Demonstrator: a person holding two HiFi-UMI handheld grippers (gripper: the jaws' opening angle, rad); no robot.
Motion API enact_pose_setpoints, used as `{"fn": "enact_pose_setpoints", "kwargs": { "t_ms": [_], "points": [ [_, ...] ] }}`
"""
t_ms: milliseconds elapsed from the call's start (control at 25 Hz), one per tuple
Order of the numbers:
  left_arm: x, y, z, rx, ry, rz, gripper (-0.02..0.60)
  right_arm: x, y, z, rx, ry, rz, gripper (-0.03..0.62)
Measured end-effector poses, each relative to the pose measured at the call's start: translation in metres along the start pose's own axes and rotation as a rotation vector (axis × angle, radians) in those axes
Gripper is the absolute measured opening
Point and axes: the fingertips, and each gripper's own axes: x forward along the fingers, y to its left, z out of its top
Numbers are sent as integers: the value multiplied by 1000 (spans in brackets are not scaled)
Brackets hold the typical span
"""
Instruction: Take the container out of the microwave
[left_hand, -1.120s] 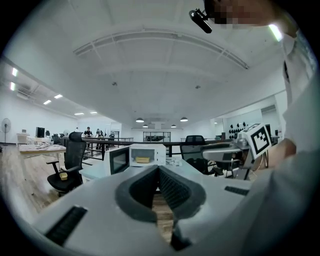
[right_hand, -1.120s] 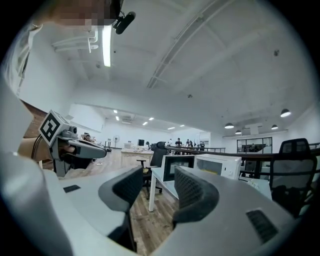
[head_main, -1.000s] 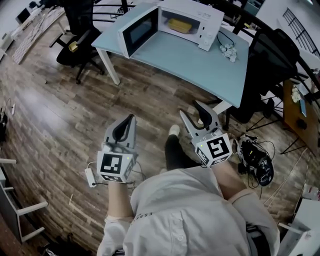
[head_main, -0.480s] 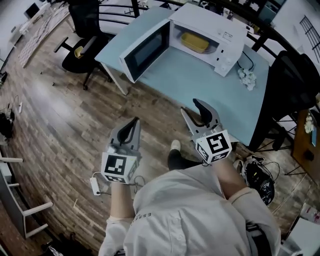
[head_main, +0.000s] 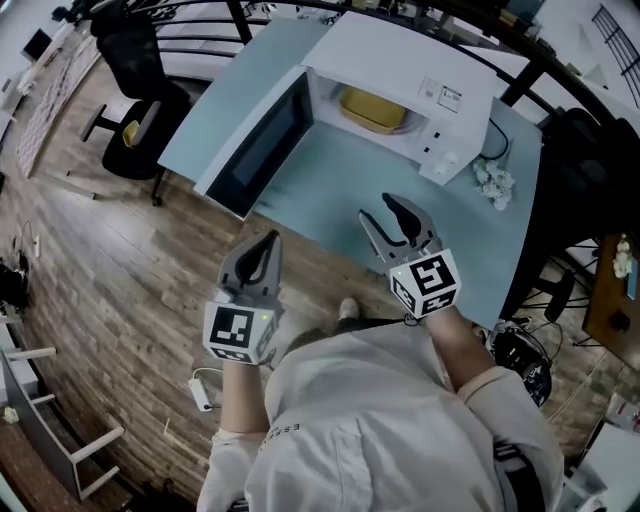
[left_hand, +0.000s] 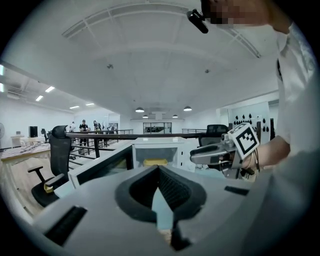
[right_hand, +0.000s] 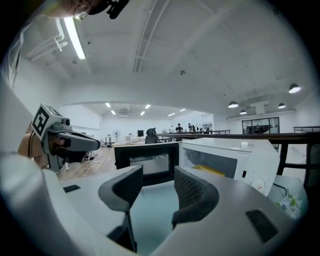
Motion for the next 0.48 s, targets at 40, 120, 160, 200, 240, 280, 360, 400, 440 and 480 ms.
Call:
{"fn": "enact_pose_setpoints", "kwargs": {
  "t_ms": [40,120,160,200,240,280,360,400,440,480],
  "points": [
    [9,2,-2,-4,9,-9,-6,6,-7,-2,0,11,-4,191],
    [27,9,-4,-9,23,-26,-6,17,-19,-4,-7,32,-14,192],
    [37,13,-4,-8,26,-33,-6,23,-25,-4,-14,42,-21,192],
    [47,17,-2,-4,26,-43,-6,30,-32,-5,-25,53,-29,190],
    [57,20,-1,2,23,-57,-6,37,-38,-6,-40,65,-38,192],
    [68,22,1,9,18,-77,-6,44,-44,-7,-58,81,-48,192],
    [89,26,2,23,11,-126,-6,59,-56,-12,-88,123,-69,191],
    [99,27,3,30,8,-152,-6,66,-61,-14,-90,146,-76,192],
    [108,29,3,36,7,-178,-6,73,-67,-16,-82,170,-81,191],
    [118,30,3,43,8,-204,-6,80,-73,-18,-71,195,-88,192]
  ]
}}
